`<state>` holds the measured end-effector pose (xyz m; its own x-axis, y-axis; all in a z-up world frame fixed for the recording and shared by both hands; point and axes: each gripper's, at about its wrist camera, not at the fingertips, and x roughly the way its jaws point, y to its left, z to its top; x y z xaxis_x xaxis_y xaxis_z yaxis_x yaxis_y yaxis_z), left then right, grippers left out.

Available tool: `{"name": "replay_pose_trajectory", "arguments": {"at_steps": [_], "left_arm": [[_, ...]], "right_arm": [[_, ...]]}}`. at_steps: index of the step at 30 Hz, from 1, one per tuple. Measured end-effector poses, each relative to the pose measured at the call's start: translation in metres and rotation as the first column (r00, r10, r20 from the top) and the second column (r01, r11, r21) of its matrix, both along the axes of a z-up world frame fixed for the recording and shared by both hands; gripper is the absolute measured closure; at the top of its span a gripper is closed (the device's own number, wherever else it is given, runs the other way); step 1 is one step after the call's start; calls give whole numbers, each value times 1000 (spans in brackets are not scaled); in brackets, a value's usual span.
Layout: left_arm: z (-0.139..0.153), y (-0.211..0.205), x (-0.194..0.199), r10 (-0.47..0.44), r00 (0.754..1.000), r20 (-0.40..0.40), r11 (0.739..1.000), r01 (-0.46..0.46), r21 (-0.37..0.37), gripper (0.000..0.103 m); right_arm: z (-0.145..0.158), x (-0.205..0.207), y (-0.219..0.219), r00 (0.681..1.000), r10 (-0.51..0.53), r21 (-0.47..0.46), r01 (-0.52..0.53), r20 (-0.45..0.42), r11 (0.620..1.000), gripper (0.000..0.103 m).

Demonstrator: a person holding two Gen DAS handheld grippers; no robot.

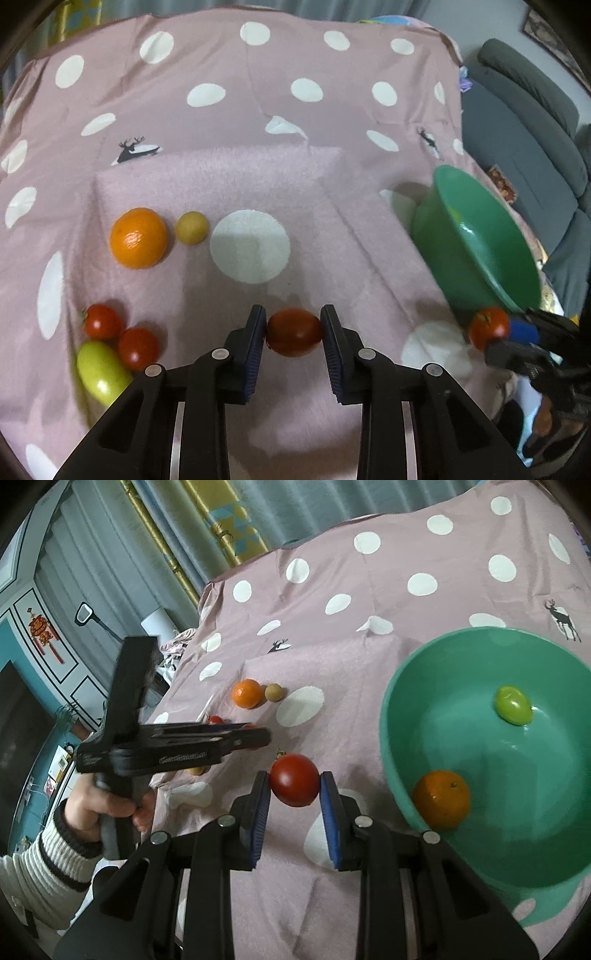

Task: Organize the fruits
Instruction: 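Bring both held red tomatoes over the green bowl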

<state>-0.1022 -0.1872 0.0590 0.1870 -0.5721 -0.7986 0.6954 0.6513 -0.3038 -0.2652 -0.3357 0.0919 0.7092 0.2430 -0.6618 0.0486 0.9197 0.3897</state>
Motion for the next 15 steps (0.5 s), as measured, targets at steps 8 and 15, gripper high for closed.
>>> {"name": "replay_pose_trajectory", "arguments": {"at_steps": [8,15], "left_arm": [[26,2,-18,-13,1000,28,999,14,-34,72],[47,-12,-32,-43,997,61,997,46,-56,72]], "right_arm": [[14,-11,-4,999,-26,-11,26,35,1000,75],[27,-23,-9,996,-45,-25,47,72,999,75]]}}
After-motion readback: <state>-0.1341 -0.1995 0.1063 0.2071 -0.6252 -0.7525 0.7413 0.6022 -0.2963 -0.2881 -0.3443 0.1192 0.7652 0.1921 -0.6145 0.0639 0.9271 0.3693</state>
